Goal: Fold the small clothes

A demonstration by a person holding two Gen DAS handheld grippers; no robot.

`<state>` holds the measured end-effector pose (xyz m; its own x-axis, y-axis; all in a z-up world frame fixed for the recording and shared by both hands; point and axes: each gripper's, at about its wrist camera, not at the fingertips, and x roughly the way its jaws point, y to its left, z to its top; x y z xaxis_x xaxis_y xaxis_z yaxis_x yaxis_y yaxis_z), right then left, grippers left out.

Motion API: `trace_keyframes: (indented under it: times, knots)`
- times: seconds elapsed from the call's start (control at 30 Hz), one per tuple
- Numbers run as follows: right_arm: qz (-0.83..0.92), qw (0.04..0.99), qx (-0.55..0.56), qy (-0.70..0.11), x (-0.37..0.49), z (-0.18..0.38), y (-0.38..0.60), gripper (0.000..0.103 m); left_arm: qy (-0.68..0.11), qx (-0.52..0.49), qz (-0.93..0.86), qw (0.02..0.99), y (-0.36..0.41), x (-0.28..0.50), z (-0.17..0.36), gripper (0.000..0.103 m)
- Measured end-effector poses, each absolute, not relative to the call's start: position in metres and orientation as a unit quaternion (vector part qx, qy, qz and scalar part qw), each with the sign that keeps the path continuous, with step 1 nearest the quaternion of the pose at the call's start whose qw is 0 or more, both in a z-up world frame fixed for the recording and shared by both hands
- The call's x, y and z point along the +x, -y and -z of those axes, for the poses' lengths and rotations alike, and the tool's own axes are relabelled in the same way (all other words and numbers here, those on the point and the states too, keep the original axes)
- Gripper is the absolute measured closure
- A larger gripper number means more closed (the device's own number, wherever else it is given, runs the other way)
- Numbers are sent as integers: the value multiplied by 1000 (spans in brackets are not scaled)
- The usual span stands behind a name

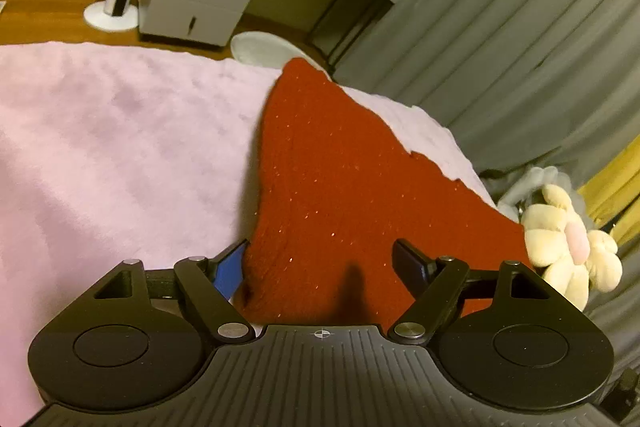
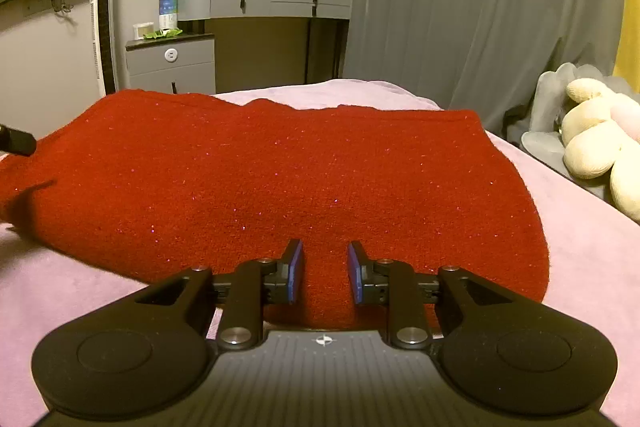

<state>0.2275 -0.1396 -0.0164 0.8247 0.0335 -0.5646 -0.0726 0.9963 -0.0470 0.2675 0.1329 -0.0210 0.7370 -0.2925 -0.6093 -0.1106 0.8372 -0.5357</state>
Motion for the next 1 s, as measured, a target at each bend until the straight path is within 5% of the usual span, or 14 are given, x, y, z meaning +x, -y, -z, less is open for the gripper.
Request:
trace_keyframes:
  times: [0.17, 0.3, 0.43, 0.57, 0.67, 0.77, 1.0]
  knots:
    - [-26, 955, -41, -292, 226, 18, 138, 79, -357, -242, 60, 900, -120, 278, 18, 33]
    - [-22, 958, -51, -283, 222, 14, 135, 79, -364, -197, 30, 910, -119, 282, 19, 79]
    - [-36, 970, -40, -236, 211, -2, 131, 79, -347, -245, -7, 905, -150, 268, 21, 78]
    - [-67, 971, -35, -228, 212, -5, 115, 80, -346, -302, 26, 888, -168, 256, 26, 38]
    - [-78, 968, -30, -238, 215, 3, 104, 81, -376, -341, 91, 857, -163, 260, 37, 25]
    - [-83, 963, -42, -252, 216, 12, 96, 84, -396, -348, 76, 846, -158, 270, 47, 26]
    - [-74, 965, -39, -248, 214, 13, 98, 84, -395, -416, 59, 817, -156, 295, 62, 59]
